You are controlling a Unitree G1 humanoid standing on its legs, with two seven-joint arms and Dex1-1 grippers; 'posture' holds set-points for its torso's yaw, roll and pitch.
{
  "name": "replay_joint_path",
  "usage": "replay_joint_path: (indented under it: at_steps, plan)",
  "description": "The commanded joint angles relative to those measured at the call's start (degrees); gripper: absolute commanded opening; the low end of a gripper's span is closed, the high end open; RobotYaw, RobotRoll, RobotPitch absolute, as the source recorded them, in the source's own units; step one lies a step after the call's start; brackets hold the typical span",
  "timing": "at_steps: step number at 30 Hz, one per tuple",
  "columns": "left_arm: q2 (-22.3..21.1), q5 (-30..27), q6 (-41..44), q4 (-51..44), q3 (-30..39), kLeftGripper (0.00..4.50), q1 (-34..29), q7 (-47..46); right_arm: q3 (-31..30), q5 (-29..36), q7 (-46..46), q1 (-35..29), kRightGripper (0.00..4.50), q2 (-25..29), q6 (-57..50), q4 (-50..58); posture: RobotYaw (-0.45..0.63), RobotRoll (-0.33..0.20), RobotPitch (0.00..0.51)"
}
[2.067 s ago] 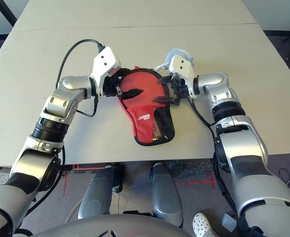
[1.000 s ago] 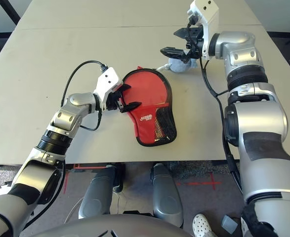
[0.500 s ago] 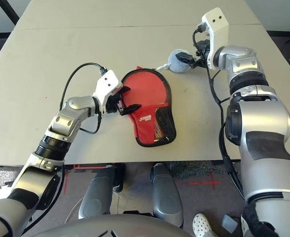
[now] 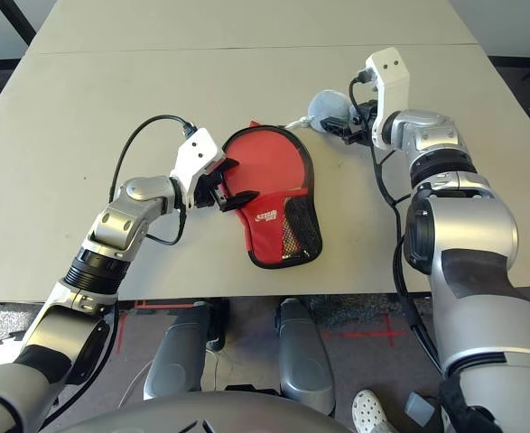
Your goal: Store the ping-pong paddle in its case and zip it.
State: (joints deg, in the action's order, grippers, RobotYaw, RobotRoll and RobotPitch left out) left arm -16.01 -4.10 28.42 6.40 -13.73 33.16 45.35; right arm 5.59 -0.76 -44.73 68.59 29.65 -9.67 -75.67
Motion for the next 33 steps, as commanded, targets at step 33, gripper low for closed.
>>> replay_joint_path:
  at_steps: [33]
  plan:
    - [2.39,0.67,-0.12,6.36,-4.38,4.5,0.09,1.27,-27.98,6.37,-47.77,-10.02,0.03,26.38,-8.15,23.38,-0.07,0.0,0.225]
